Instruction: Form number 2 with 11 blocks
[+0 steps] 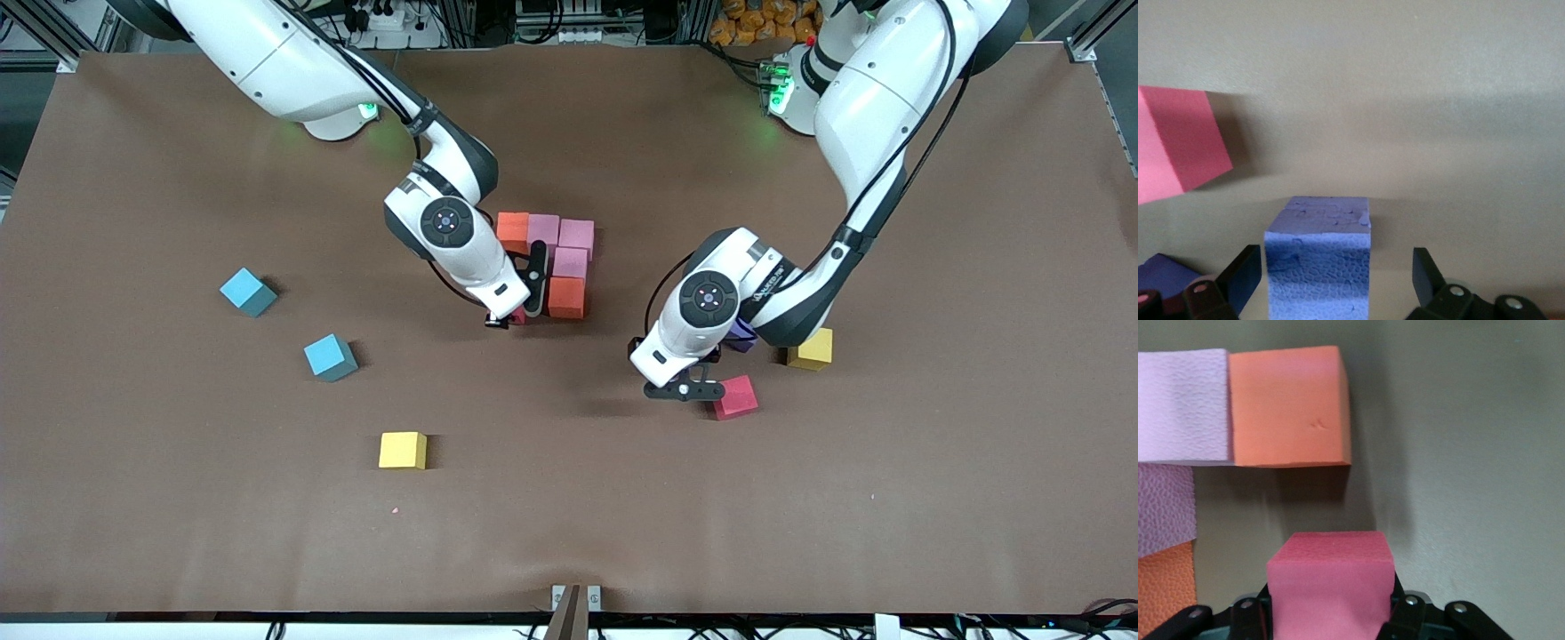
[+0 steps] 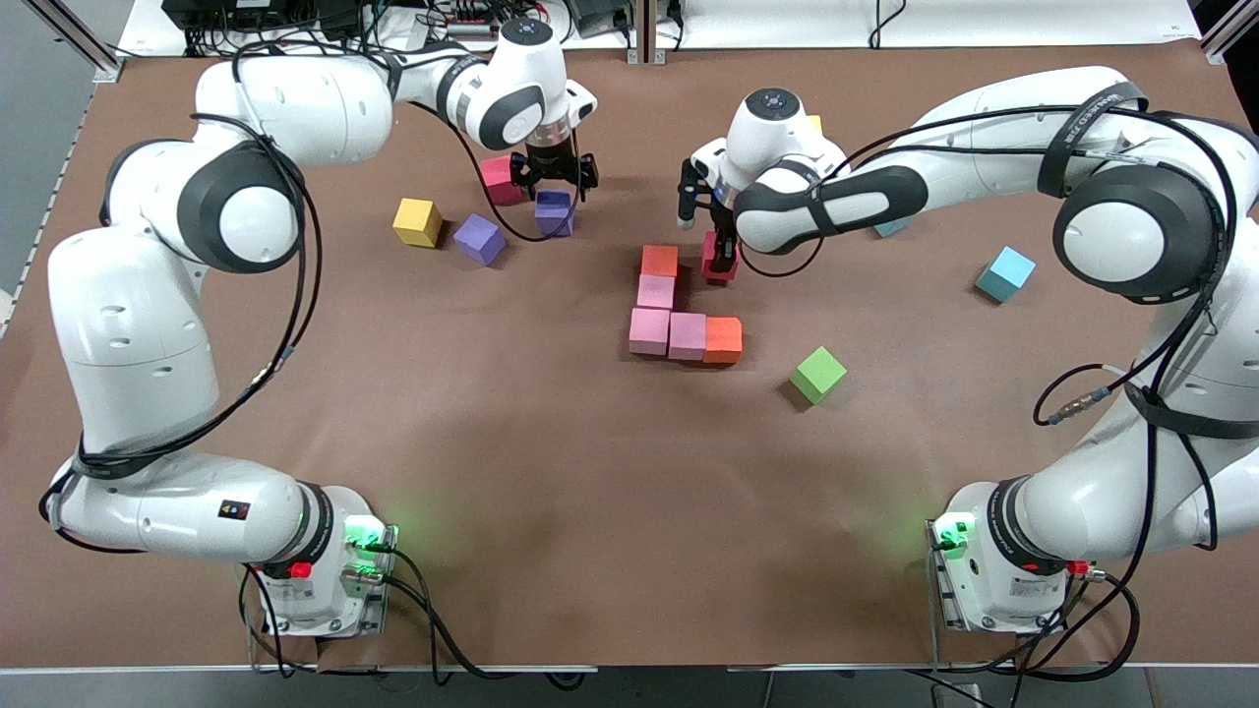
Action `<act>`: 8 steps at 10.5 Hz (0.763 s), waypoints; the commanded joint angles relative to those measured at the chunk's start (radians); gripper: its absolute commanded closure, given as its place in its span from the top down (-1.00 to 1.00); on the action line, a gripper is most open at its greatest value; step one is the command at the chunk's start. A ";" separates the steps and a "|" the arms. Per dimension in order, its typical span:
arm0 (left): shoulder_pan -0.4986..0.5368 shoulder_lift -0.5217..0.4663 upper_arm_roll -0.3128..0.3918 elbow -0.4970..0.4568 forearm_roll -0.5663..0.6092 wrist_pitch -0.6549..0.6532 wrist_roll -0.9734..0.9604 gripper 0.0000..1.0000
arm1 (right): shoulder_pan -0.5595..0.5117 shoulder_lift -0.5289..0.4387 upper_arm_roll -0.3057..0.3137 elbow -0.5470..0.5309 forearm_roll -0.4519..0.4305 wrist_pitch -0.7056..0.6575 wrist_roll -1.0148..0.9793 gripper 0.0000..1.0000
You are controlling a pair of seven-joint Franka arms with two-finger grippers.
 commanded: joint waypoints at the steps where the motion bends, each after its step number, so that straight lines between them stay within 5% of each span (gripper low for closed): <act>1: 0.004 -0.004 0.001 -0.016 -0.014 0.013 0.006 1.00 | 0.015 0.010 0.012 -0.010 -0.049 0.020 0.040 -0.36; 8: 0.007 0.008 0.004 -0.030 -0.017 0.013 -0.009 1.00 | 0.046 0.053 0.015 0.015 -0.100 0.048 0.141 -0.37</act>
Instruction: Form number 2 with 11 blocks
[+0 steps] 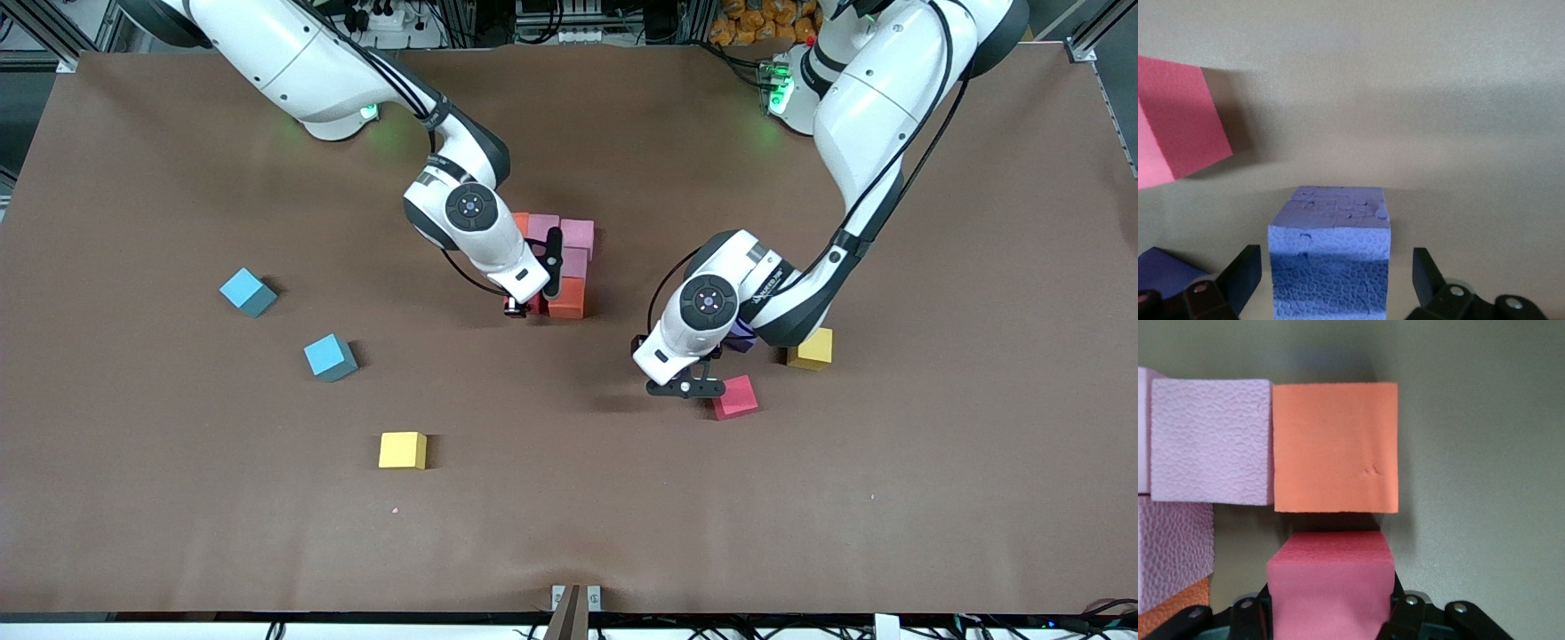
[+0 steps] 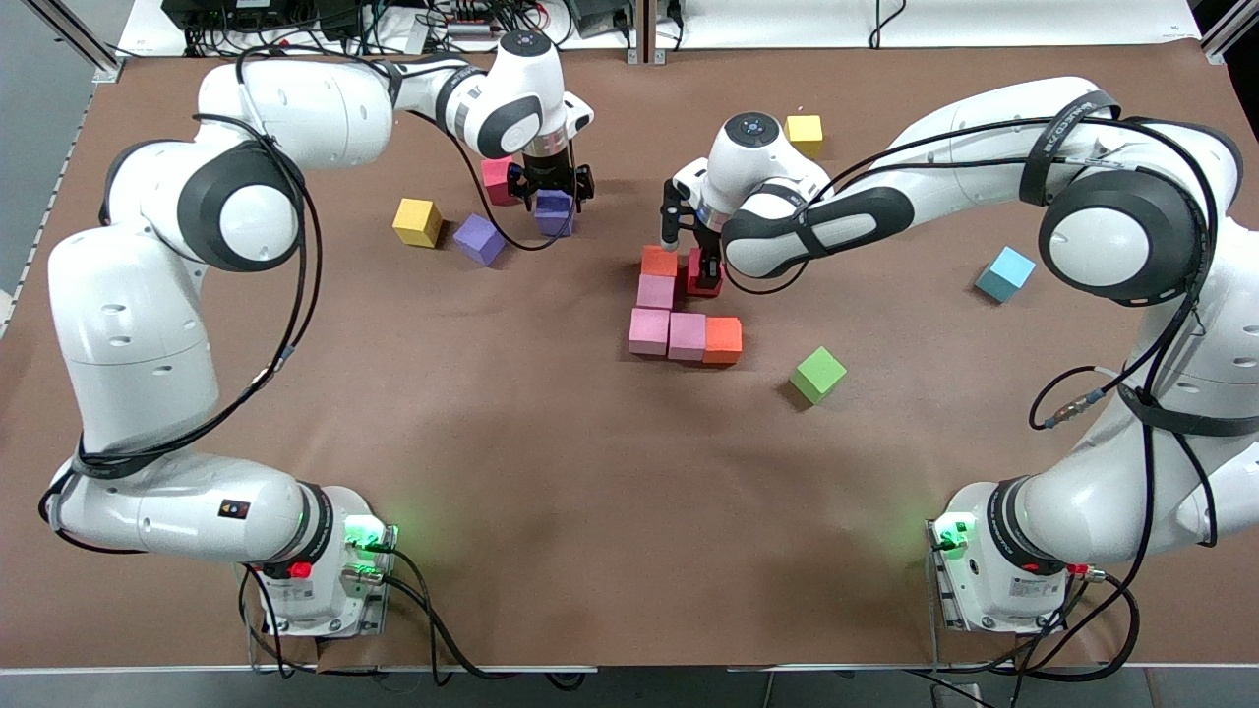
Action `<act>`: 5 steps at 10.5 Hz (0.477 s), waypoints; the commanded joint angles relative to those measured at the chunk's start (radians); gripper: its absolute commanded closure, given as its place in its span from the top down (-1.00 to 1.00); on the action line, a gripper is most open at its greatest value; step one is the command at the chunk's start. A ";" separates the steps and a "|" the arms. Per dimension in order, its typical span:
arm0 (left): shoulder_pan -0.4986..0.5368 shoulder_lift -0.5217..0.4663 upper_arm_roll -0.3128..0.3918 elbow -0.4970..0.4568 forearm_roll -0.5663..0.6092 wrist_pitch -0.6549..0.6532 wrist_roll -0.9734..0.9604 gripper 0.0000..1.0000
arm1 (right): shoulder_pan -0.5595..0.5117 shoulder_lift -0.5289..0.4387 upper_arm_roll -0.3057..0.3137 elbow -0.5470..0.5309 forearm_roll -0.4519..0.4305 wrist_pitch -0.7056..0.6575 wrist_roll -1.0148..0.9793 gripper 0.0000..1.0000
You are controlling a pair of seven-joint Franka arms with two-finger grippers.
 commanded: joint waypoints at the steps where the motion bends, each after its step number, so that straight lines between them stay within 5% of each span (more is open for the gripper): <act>1: -0.007 0.000 0.004 -0.001 -0.020 0.012 -0.015 0.44 | 0.012 0.025 0.006 0.027 -0.061 0.004 0.079 -0.37; 2: -0.009 0.002 0.004 0.004 -0.014 0.012 -0.059 -0.28 | 0.012 0.025 0.006 0.033 -0.072 0.002 0.079 -0.37; 5: -0.007 -0.010 0.002 0.010 -0.016 0.012 -0.169 -0.39 | 0.014 0.028 0.006 0.041 -0.072 0.008 0.080 -0.37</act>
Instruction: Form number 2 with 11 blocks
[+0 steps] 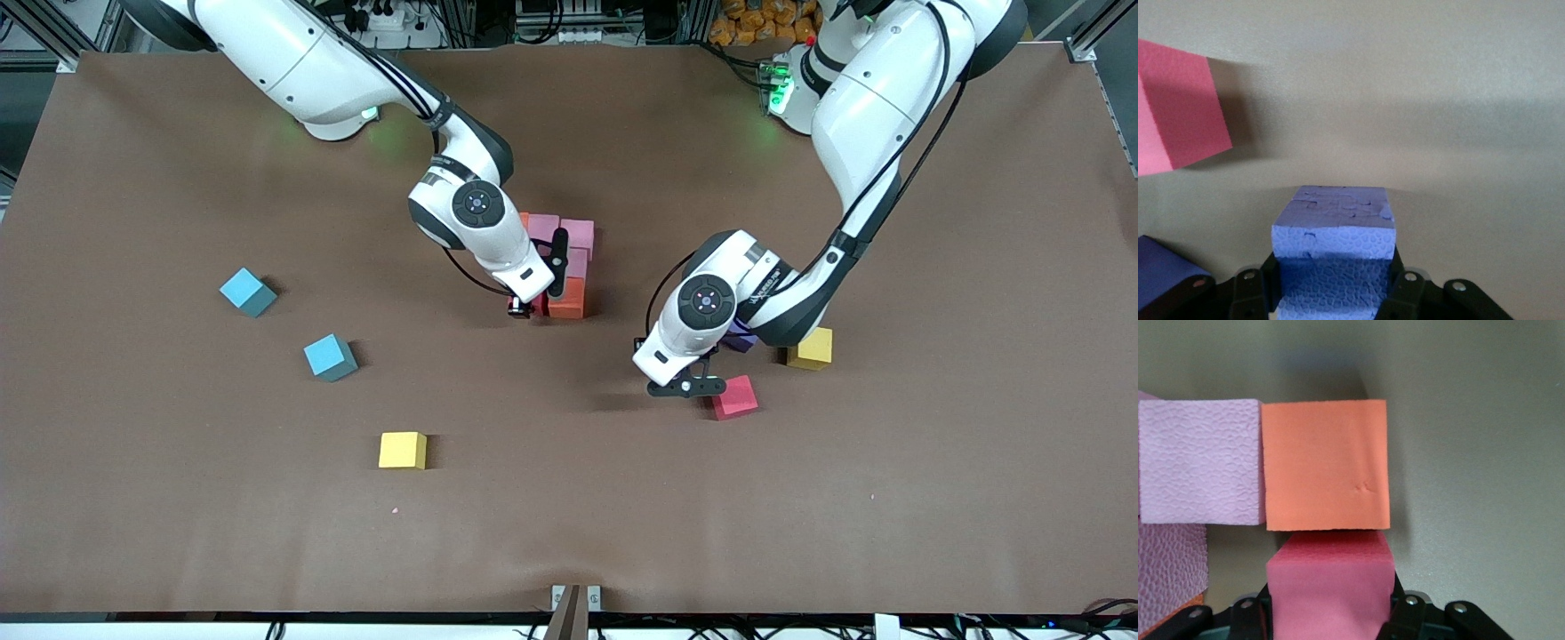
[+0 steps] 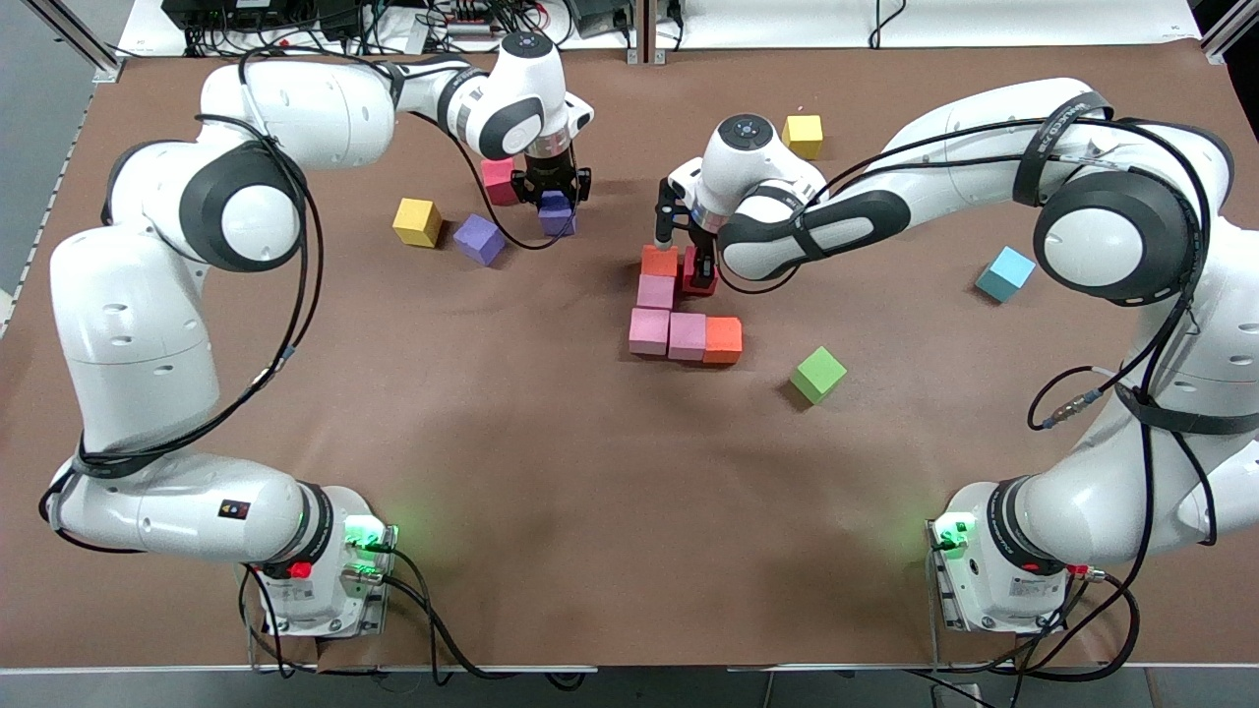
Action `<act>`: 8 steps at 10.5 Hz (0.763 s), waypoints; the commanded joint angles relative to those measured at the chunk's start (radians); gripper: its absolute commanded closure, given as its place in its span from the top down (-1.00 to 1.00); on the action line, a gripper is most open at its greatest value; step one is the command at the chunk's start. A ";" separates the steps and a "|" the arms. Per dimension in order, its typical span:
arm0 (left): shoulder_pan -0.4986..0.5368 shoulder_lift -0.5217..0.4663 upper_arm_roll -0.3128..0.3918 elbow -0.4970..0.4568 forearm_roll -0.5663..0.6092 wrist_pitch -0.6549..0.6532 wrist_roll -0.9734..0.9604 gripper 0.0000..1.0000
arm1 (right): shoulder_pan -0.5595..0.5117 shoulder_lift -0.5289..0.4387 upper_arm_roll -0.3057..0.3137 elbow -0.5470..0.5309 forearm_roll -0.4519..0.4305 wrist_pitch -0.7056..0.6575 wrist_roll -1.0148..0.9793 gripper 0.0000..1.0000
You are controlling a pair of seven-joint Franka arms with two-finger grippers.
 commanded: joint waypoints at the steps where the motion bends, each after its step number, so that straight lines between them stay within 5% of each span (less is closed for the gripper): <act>1: -0.004 -0.025 -0.001 0.008 -0.014 0.001 -0.121 -0.38 | 0.005 0.015 0.004 0.021 -0.032 0.007 0.031 -0.37; 8: -0.006 -0.088 -0.004 0.008 -0.022 -0.010 -0.479 -0.38 | 0.018 0.029 0.003 0.024 -0.034 0.021 0.056 -0.35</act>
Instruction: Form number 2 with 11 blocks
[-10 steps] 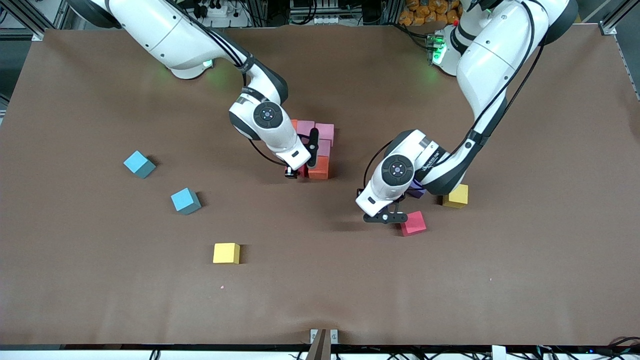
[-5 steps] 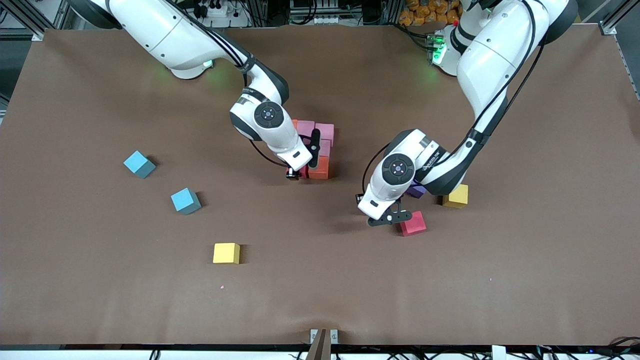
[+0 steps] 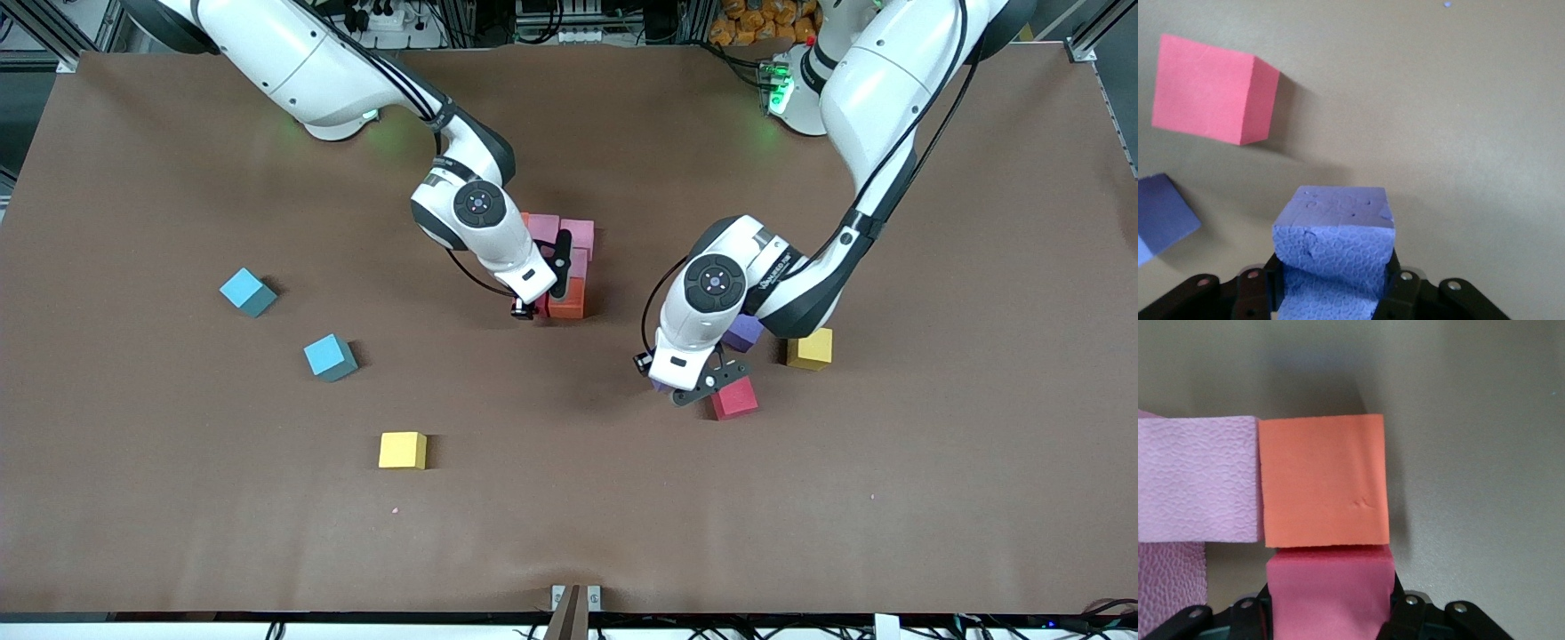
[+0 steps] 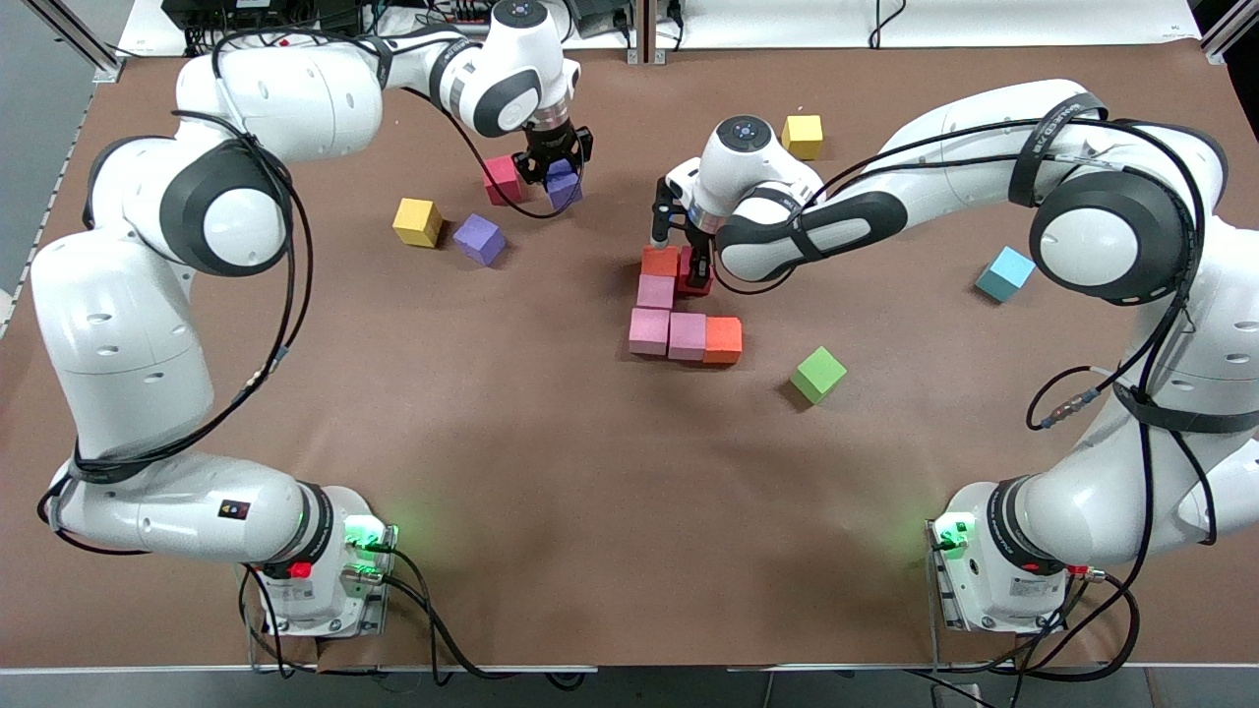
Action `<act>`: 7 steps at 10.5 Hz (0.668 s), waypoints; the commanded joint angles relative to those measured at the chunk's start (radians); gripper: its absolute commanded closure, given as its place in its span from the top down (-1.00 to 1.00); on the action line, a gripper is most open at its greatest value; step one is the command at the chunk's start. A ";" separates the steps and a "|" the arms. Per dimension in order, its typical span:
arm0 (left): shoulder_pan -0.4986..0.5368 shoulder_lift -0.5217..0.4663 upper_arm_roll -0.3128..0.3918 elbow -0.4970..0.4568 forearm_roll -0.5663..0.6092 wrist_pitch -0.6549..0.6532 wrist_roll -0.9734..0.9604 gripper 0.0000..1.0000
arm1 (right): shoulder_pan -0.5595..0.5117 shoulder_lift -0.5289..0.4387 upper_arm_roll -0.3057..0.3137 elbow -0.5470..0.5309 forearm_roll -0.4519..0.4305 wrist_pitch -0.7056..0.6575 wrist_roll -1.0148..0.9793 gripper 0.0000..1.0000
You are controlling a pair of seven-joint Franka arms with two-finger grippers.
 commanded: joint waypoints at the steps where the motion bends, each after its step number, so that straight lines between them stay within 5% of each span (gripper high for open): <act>1: -0.003 -0.022 -0.001 -0.012 -0.021 -0.011 -0.093 -0.38 | 0.011 0.017 0.002 0.019 -0.032 0.000 0.035 -0.10; 3: -0.003 -0.022 -0.007 -0.012 -0.021 -0.011 -0.136 -0.38 | 0.008 0.018 -0.002 0.019 -0.032 -0.001 0.033 1.00; 7: -0.003 -0.022 -0.007 -0.012 -0.021 -0.011 -0.173 -0.38 | -0.001 -0.002 0.022 0.017 -0.028 -0.074 0.038 1.00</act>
